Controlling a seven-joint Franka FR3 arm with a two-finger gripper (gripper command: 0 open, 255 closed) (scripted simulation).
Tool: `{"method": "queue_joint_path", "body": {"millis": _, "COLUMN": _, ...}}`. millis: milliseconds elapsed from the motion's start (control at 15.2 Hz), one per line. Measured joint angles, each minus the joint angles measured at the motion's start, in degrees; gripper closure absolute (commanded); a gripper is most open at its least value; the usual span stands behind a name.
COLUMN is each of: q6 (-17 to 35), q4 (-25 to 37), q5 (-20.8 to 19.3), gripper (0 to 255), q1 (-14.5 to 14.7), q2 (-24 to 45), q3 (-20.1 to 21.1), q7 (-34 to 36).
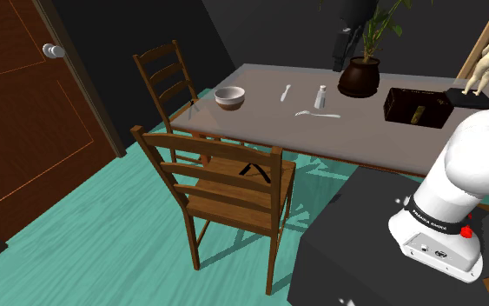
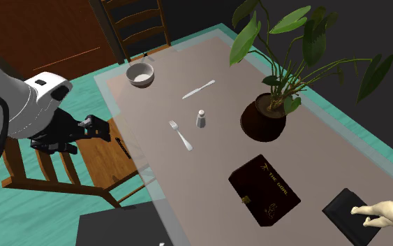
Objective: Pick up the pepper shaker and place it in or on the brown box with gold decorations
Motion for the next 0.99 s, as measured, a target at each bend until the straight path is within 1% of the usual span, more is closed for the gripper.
{"method": "queue_joint_path", "body": {"millis": 132, "q6": 0.5, "q4": 0.0, "q5": -0.2, "gripper": 0, "q1": -0.2, "q2": 0.6, "q3": -0.4, "q7": -0.3}}
{"method": "queue_joint_path", "body": {"millis": 264, "q6": 2.2, "q4": -0.5, "q5": -0.9, "gripper": 0, "q1": -0.9, "q2": 2.1, "q3": -2.1, "q7": -1.6}}
{"method": "queue_joint_path", "body": {"millis": 462, "q6": 5.2, "q4": 0.7, "q5": -1.8, "gripper": 0, "q1": -1.9, "q2": 6.8, "q3": -4.3, "q7": -3.3}}
{"method": "queue_joint_path", "body": {"millis": 660, "q6": 8.3, "q4": 2.1, "q5": -2.7, "gripper": 0, "q1": -3.2, "q2": 11.8, "q3": -7.4, "q7": -6.1}}
{"method": "queue_joint_path", "body": {"millis": 990, "q6": 12.5, "q4": 5.8, "q5": -3.0, "gripper": 0, "q1": -4.7, "q2": 20.6, "q3": -11.6, "q7": -9.9}}
